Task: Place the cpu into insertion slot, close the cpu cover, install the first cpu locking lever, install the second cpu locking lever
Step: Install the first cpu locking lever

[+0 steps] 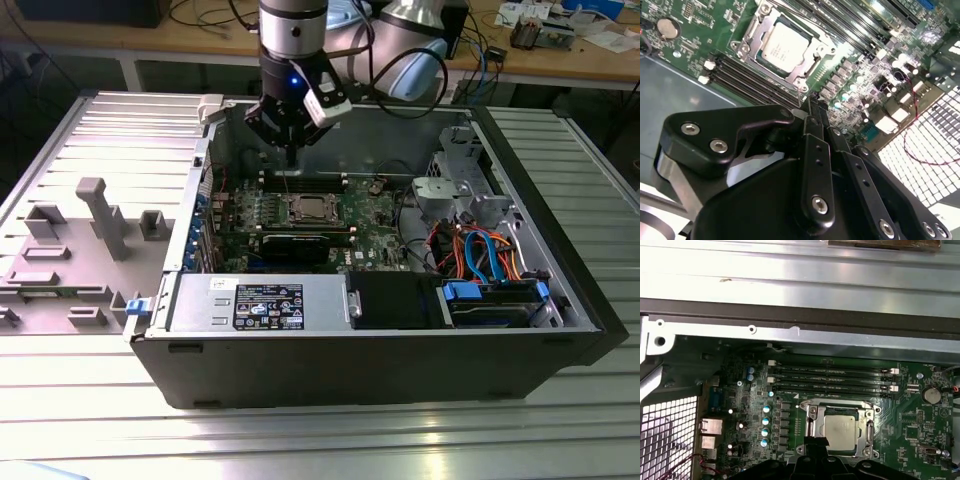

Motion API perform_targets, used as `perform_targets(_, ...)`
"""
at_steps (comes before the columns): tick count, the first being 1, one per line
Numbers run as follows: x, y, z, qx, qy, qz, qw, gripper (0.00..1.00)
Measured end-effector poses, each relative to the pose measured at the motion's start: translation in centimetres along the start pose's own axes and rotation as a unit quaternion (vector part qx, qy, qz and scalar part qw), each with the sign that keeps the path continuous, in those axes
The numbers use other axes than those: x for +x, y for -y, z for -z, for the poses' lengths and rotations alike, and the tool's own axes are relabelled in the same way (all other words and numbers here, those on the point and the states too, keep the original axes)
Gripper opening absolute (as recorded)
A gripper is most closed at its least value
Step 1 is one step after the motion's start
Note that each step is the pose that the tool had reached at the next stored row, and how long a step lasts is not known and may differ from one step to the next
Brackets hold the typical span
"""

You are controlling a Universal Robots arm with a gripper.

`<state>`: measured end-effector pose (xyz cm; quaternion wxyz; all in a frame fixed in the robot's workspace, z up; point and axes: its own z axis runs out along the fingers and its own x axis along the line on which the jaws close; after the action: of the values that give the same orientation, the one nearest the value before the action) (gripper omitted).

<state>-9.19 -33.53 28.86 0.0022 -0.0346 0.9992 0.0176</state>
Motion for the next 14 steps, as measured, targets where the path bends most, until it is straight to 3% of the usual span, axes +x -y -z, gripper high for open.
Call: perform_targets(14,1.84,-0.12,-0.18,-0.0008,0.0,0.0,1.0,0.11)
